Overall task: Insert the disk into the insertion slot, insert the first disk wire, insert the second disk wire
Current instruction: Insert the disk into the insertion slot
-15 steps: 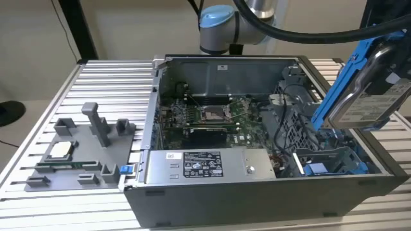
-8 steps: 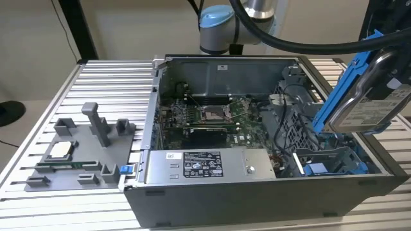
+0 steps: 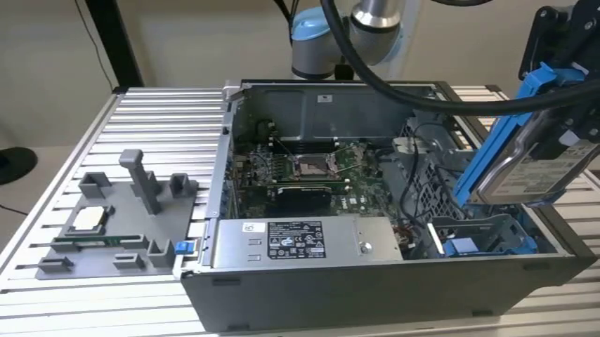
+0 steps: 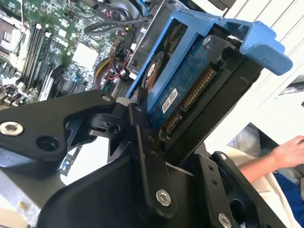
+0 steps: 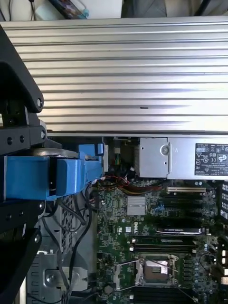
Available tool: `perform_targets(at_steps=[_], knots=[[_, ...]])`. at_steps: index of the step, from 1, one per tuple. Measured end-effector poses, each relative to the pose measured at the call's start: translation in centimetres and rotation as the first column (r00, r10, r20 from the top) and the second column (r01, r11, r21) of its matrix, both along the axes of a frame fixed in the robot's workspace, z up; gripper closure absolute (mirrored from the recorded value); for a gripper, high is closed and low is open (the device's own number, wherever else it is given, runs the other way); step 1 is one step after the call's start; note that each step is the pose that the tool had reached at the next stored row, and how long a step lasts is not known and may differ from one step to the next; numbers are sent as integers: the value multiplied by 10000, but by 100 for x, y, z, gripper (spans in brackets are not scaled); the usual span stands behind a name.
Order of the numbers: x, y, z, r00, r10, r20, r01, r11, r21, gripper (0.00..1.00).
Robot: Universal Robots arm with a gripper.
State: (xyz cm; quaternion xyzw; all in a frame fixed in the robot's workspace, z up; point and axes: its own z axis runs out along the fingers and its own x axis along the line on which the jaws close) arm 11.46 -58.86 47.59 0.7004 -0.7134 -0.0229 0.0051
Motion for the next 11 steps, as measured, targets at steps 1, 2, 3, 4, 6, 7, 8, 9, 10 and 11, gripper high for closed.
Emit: perform_targets(at_steps=[1, 2, 3, 4, 6, 7, 8, 9, 10, 11], knots=[[0, -2, -15, 10000, 0, -1, 0, 10000, -1, 100], [0, -5, -29, 10000, 0, 0, 0, 10000, 0, 100], [0, -8, -43, 10000, -1, 0, 1, 10000, 1, 100], [0, -12, -56, 10000, 0, 0, 0, 10000, 1, 100], [0, -18, -81, 10000, -1, 0, 1, 10000, 1, 100], [0, -21, -93, 10000, -1, 0, 1, 10000, 1, 100], [0, -24, -103, 10000, -1, 0, 1, 10000, 1, 100], [0, -26, -113, 10000, -1, 0, 1, 10000, 0, 100], [0, -28, -121, 10000, 0, 0, 0, 10000, -1, 100], [0, -29, -130, 10000, -1, 0, 1, 10000, -1, 100]])
